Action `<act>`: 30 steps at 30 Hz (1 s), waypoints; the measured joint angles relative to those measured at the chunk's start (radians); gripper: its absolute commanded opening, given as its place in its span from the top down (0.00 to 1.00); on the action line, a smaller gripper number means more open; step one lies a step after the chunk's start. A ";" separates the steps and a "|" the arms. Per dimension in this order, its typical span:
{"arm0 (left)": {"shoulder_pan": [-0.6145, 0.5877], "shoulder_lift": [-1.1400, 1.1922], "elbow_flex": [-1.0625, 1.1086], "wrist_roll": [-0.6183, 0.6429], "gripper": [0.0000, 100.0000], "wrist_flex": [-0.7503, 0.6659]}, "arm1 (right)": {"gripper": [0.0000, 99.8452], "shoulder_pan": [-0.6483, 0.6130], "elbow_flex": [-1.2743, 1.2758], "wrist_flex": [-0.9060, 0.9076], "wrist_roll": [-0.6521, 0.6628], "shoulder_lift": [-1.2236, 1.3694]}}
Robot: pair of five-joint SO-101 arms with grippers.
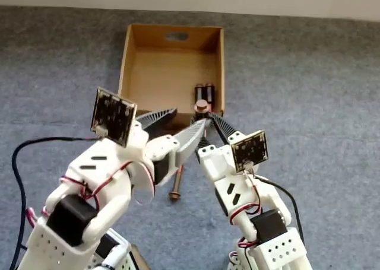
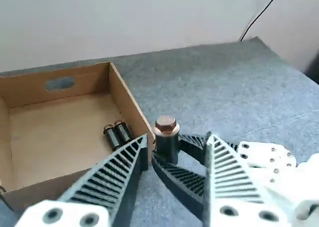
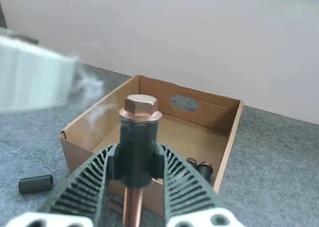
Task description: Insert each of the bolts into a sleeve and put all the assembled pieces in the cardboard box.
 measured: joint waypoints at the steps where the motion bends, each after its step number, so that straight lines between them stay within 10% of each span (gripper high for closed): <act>1: -0.020 -0.029 0.037 0.000 0.99 0.002 | 0.99 0.000 0.000 0.000 0.000 0.000; 22: -0.763 -0.377 0.750 -0.150 0.99 -0.044 | 0.99 0.071 -0.101 0.281 0.000 0.002; 30: -0.798 -0.479 0.888 -0.264 0.99 -0.060 | 0.99 0.091 -0.311 0.345 0.000 0.000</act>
